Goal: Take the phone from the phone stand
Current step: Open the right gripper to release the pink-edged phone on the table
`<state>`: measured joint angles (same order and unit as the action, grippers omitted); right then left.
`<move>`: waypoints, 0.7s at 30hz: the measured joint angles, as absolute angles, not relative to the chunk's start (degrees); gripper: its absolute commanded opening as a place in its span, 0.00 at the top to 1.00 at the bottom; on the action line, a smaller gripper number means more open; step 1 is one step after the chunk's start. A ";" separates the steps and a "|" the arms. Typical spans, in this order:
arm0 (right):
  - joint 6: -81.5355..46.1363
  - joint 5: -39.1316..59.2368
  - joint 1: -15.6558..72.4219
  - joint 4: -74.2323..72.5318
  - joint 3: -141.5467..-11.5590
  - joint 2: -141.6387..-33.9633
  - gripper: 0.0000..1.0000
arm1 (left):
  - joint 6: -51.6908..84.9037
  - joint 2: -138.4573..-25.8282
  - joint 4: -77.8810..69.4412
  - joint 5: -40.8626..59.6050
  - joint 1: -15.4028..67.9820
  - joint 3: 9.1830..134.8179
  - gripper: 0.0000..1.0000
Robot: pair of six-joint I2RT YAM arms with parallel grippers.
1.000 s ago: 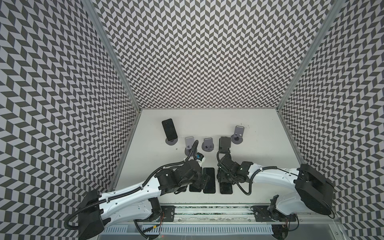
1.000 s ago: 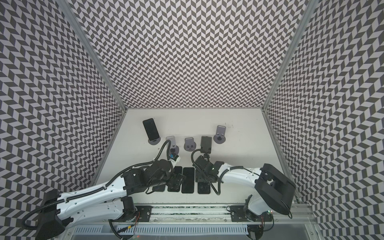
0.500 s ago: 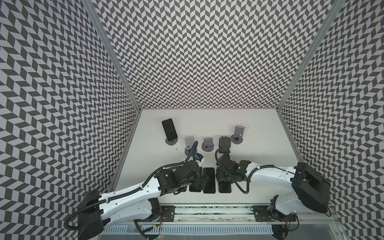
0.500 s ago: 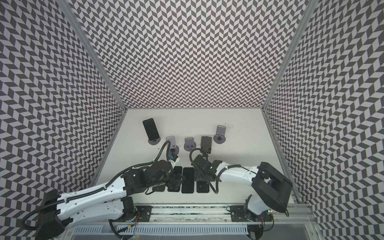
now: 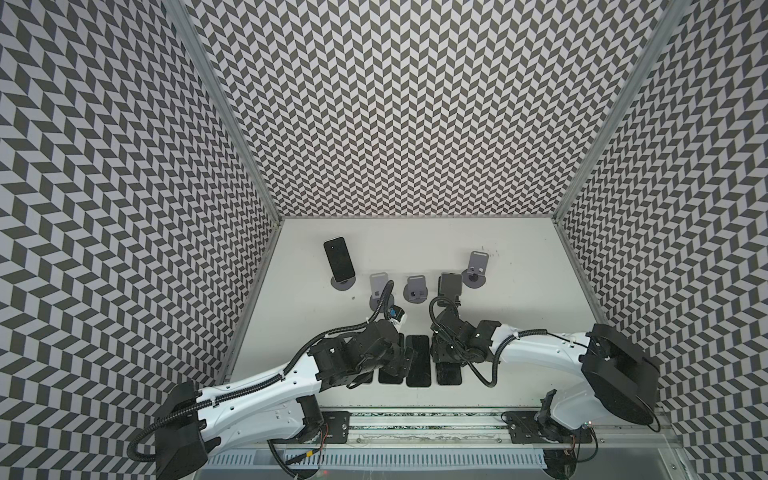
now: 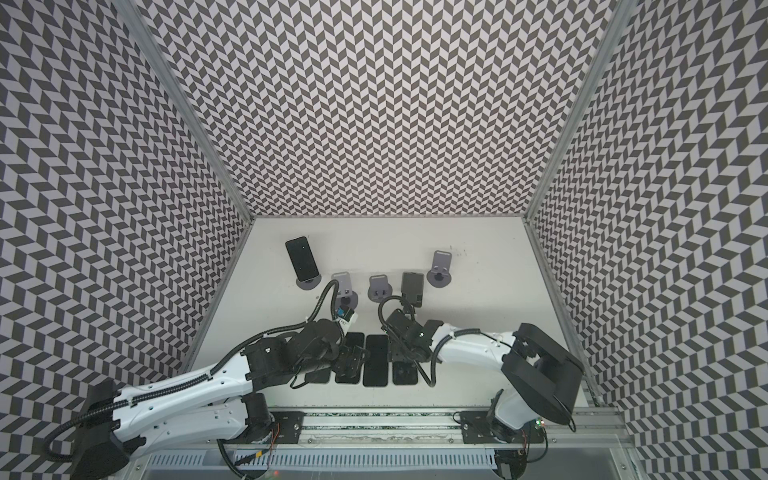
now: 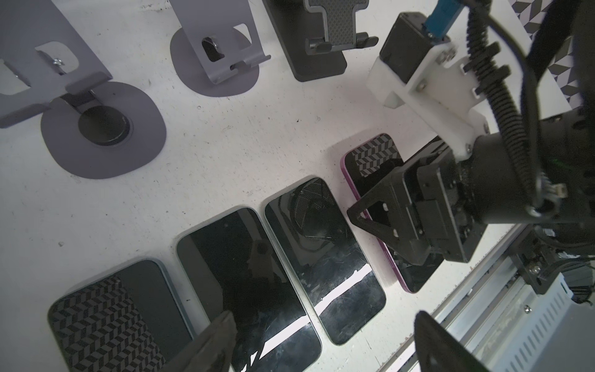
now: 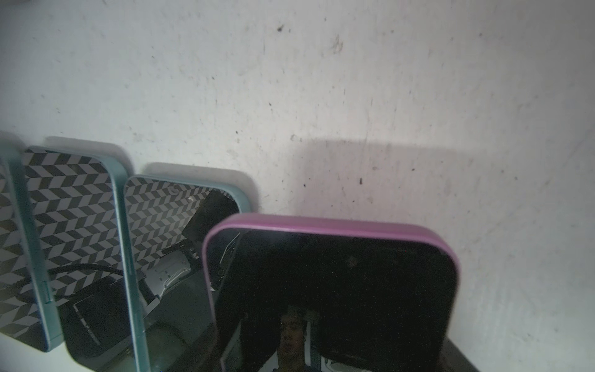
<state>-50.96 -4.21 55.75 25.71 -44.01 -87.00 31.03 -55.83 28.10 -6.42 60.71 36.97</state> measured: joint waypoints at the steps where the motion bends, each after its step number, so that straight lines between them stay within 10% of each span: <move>1: -50.89 -4.21 55.75 25.52 -44.01 -87.05 0.25 | 31.07 -55.83 28.10 -6.42 60.71 36.88 0.13; 21: -51.99 -4.14 55.75 24.43 -43.44 -86.67 0.22 | 30.68 -57.76 27.05 -5.87 59.96 36.64 0.13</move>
